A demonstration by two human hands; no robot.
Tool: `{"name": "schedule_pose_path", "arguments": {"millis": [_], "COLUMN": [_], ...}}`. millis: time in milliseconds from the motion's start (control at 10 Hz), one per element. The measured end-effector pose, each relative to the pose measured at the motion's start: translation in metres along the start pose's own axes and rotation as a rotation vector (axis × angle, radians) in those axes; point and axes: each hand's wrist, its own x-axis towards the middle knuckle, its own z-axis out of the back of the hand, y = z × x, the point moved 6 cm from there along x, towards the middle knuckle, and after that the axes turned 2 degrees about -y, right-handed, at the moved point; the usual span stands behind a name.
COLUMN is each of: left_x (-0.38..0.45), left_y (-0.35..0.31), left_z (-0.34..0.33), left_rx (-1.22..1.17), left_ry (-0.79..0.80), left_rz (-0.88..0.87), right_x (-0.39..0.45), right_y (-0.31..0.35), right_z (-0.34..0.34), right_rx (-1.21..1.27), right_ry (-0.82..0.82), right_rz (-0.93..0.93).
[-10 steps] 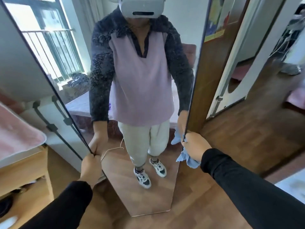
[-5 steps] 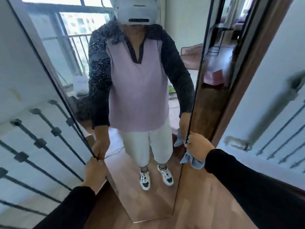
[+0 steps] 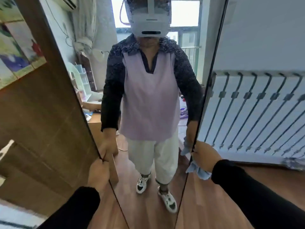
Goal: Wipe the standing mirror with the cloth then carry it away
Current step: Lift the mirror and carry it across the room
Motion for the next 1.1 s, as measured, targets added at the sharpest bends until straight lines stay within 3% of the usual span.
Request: {"name": "schedule_pose_path", "arguments": {"millis": [300,500,700,1100], "left_x": [0.021,0.029,0.031,-0.063], "left_y": [-0.137,-0.223,-0.293,-0.400], "left_z": [-0.138,-0.228,-0.319,-0.468], "left_rx": [0.123,0.145,0.186,0.225], "left_ry": [0.215,0.371,0.555,0.785], "left_rz": [-0.183,-0.277,-0.404,-0.708], "right_x": [0.032,0.027,0.002,-0.078], "right_y": [-0.127,-0.189,-0.240,-0.343], "right_z": [0.071,0.098,0.107,0.120], "right_rx": [-0.016,0.259,0.538,0.282], "right_ry": [-0.097,-0.176,-0.360,-0.514], "right_rz": [-0.257,-0.464,-0.740,-0.959]}}
